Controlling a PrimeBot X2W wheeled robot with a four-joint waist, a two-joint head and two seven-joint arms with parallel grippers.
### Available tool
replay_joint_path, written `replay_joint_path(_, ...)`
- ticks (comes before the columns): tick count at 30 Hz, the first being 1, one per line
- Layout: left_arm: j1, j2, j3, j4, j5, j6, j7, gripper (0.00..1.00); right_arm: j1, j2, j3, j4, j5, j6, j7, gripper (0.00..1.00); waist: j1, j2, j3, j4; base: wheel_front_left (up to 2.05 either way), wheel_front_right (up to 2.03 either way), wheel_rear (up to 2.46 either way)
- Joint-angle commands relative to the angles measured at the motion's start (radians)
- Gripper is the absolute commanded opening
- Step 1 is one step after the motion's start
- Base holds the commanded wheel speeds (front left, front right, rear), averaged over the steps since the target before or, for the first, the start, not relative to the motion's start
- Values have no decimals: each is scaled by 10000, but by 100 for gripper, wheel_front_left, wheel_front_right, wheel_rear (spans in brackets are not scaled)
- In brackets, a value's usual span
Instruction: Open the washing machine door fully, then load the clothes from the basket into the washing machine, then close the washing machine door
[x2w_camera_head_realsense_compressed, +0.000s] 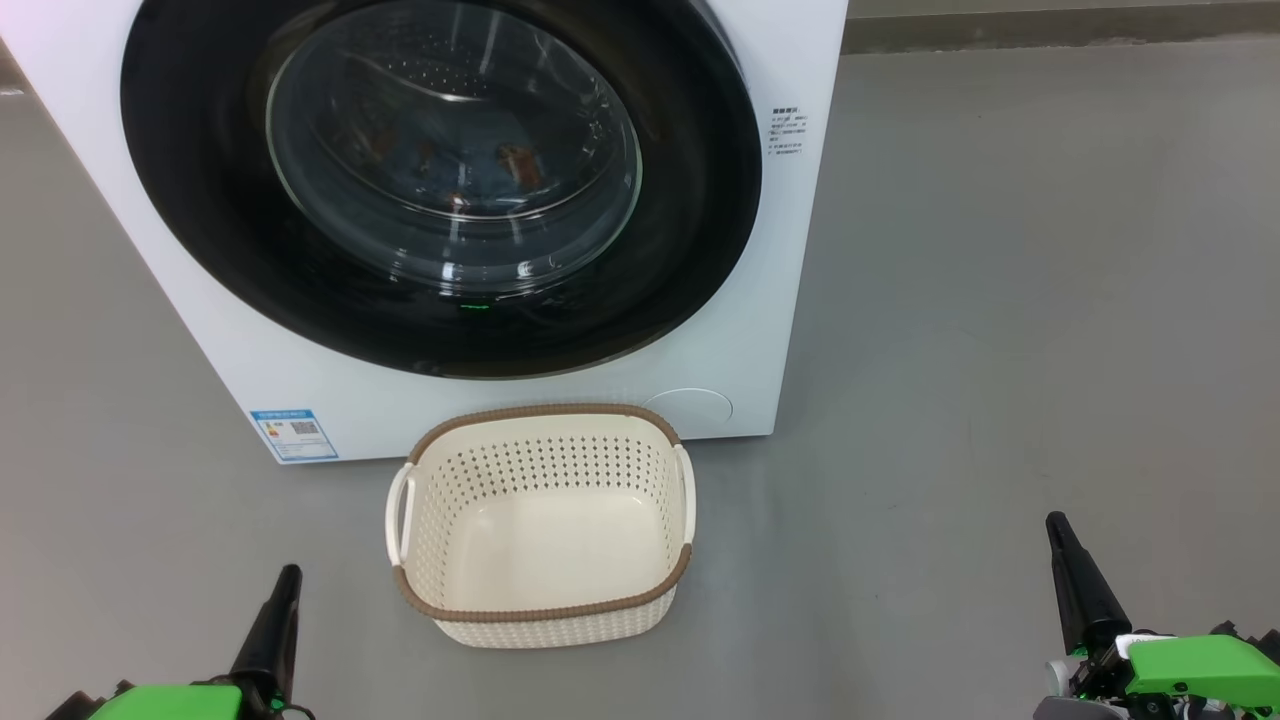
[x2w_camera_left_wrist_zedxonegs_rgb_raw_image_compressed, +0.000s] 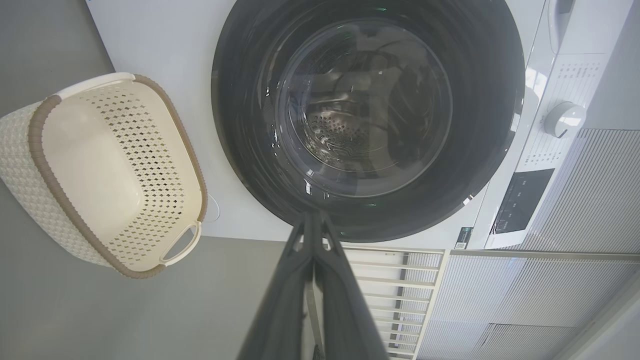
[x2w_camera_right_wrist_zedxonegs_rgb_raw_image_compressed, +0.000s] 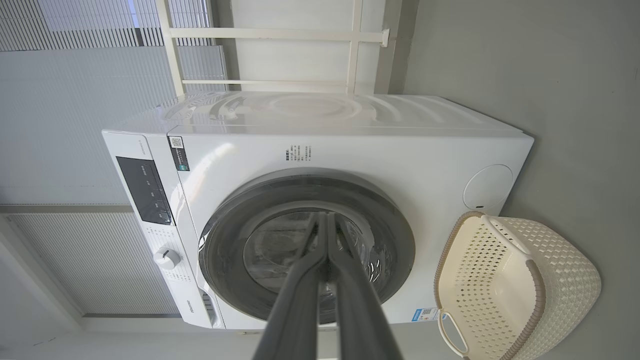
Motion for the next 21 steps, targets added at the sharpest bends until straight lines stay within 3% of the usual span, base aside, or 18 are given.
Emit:
replay_joint_path(1, -433, 138, 352, -286, -12, -29, 58, 0, -408, -122, 274, -248, 43, 17, 76, 0, 0, -1, 0, 0, 0, 0, 0)
replay_joint_path(21, -434, 135, 357, -286, -8, -29, 61, 0, -408, -121, 274, -248, 43, 17, 75, 0, 0, -1, 0, 0, 0, 0, 0)
